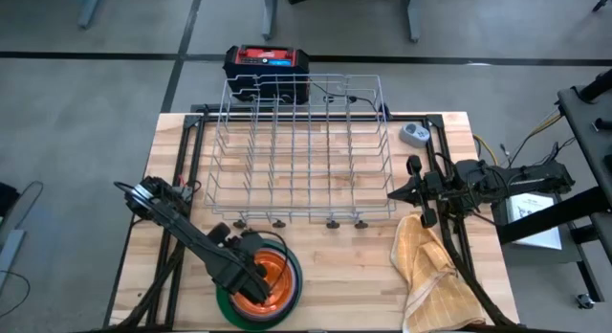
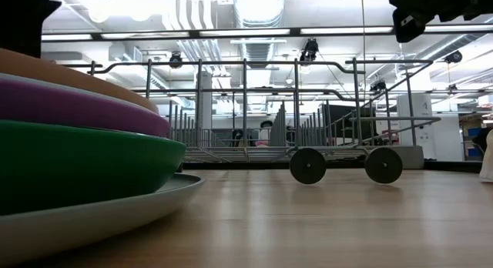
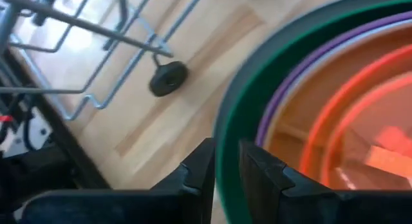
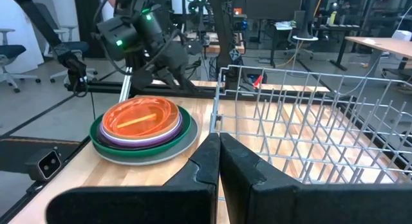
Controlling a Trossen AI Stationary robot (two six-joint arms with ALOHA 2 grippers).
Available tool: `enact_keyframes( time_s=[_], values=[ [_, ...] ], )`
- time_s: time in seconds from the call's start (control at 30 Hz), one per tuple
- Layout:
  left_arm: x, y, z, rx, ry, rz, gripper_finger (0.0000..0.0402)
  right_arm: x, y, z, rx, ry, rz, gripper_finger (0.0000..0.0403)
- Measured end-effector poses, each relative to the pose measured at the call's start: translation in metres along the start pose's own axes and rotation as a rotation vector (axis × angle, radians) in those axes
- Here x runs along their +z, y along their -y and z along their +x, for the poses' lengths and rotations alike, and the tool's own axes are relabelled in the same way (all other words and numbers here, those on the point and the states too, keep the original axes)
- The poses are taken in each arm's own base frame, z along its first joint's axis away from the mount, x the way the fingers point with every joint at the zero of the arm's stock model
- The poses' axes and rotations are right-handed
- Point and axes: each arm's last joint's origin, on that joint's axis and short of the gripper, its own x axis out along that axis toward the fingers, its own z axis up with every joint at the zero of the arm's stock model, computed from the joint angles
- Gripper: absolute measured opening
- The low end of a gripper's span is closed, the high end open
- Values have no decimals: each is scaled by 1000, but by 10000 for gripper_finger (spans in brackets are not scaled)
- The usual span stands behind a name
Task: Sort dishes
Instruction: Put the transparent orange plate into the dish rack
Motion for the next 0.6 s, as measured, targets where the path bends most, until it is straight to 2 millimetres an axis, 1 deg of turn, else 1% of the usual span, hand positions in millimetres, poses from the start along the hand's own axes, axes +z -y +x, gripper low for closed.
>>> enact_keyframes(
  time_s=[0.1, 0.23, 0.33, 0.43, 0.6],
  values=[
    [2, 7, -5, -85, 11, -5, 59, 0, 0, 0, 0, -1, 0, 2],
    [5, 13, -11, -152, 24, -25, 60, 0, 0, 0, 0, 0, -1, 2],
    [5, 12, -12, -152, 46, -23, 66, 0, 0, 0, 0, -2, -1, 2],
    [5, 12, -12, -147, 45, -30, 83, 0, 0, 0, 0, -2, 0, 2],
    [5, 15, -8, -132, 36, -49, 129, 0, 0, 0, 0, -2, 0, 2]
  ],
)
